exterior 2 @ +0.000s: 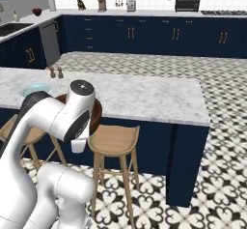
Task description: Pick the chicken drumstick and lemon from their plates and place them in the bowl. Then put the bowl in the fridge.
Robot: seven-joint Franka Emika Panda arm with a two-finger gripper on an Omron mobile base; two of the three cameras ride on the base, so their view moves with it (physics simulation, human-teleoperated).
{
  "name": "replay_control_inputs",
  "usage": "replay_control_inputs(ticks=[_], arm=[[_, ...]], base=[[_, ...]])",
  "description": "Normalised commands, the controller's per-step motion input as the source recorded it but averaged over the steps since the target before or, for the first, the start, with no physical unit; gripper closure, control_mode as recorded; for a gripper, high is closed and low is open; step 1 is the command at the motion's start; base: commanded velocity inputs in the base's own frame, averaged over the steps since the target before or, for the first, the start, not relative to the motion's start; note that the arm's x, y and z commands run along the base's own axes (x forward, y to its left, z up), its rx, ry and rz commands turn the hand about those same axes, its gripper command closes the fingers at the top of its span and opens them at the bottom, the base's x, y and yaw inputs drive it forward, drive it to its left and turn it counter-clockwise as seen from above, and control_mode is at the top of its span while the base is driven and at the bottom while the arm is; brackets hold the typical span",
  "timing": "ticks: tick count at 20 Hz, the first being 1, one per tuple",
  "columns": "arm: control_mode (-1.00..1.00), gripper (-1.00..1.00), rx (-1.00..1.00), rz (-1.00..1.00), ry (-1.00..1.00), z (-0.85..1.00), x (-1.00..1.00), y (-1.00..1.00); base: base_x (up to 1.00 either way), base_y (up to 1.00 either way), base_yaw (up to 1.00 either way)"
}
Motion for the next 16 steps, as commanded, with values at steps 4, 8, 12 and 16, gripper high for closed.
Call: replay_control_inputs(ticks=[4, 8, 12, 16], arm=[[1.00, 1.00, 0.00, 0.00, 0.00, 0.00, 0.00, 0.00], [1.00, 1.00, 0.00, 0.00, 0.00, 0.00, 0.00, 0.00], [1.00, 1.00, 0.00, 0.00, 0.00, 0.00, 0.00, 0.00], [1.00, 1.00, 0.00, 0.00, 0.00, 0.00, 0.00, 0.00]], base=[[0.17, -1.00, 0.00], [0.25, -1.00, 0.00], [0.28, -1.00, 0.00], [0.39, -1.00, 0.00]])
